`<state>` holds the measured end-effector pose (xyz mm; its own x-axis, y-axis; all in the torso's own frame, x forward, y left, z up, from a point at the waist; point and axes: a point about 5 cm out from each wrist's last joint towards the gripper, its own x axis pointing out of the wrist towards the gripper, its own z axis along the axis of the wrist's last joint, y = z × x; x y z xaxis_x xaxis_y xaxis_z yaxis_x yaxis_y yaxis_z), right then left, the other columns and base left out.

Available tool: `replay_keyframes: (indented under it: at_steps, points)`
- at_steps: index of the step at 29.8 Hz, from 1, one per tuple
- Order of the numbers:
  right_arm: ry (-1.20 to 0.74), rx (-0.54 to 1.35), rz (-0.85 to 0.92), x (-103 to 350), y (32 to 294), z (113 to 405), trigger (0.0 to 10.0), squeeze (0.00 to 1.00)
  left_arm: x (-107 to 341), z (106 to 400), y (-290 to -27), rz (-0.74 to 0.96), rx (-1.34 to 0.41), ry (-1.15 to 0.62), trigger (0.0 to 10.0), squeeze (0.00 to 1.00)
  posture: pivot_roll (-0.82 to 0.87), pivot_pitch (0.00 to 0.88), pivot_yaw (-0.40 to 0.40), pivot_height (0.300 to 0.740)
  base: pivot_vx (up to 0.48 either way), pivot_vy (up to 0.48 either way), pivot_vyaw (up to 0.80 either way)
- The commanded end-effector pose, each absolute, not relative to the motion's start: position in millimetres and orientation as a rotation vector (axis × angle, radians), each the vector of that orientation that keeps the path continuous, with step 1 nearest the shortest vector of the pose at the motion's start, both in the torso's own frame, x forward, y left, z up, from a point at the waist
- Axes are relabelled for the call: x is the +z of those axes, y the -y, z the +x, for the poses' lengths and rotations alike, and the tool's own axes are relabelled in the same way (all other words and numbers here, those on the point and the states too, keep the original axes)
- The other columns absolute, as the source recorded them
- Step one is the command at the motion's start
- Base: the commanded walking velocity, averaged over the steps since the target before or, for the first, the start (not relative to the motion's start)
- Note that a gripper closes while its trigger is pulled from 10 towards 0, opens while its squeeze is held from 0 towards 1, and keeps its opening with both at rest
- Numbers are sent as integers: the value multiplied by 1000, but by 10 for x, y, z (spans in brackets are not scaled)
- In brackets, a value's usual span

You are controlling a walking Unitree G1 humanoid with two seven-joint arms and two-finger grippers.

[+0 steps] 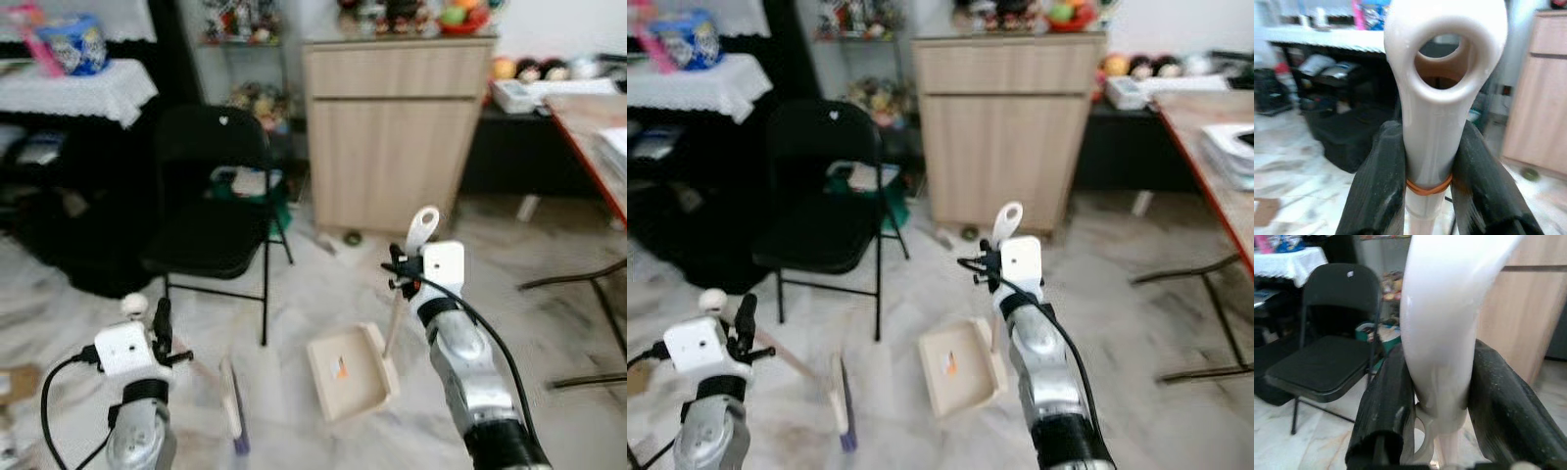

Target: Sweep floor

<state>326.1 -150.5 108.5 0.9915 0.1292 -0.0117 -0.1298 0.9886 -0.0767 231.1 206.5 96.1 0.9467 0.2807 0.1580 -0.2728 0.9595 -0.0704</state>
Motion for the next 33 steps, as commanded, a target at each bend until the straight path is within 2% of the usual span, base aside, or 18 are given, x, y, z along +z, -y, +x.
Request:
replay_keyframes:
  at_steps: [1, 7, 23, 33]
  points:
    - [50, 162, -73, 1193, 1405, 3298, 10000, 0, 1077, 2287, -2129, -11, 299, 212, 10000, 0, -218, 0, 70, 740, 0, 0, 800]
    - [51, 179, -65, 1188, 1342, 3308, 10000, 0, 1050, 2210, -2187, 2, 317, 196, 10000, 0, -214, 0, 76, 740, 0, 0, 800]
    - [66, 154, -85, 1216, 1482, 3302, 10000, 0, 963, 2303, -2026, -24, 258, 162, 10000, 0, -283, 0, 89, 740, 0, 0, 800]
    - [62, 179, -87, 1205, 1432, 3325, 10000, 0, 943, 2262, -2057, -24, 287, 158, 10000, 0, -271, 0, 81, 740, 0, 0, 800]
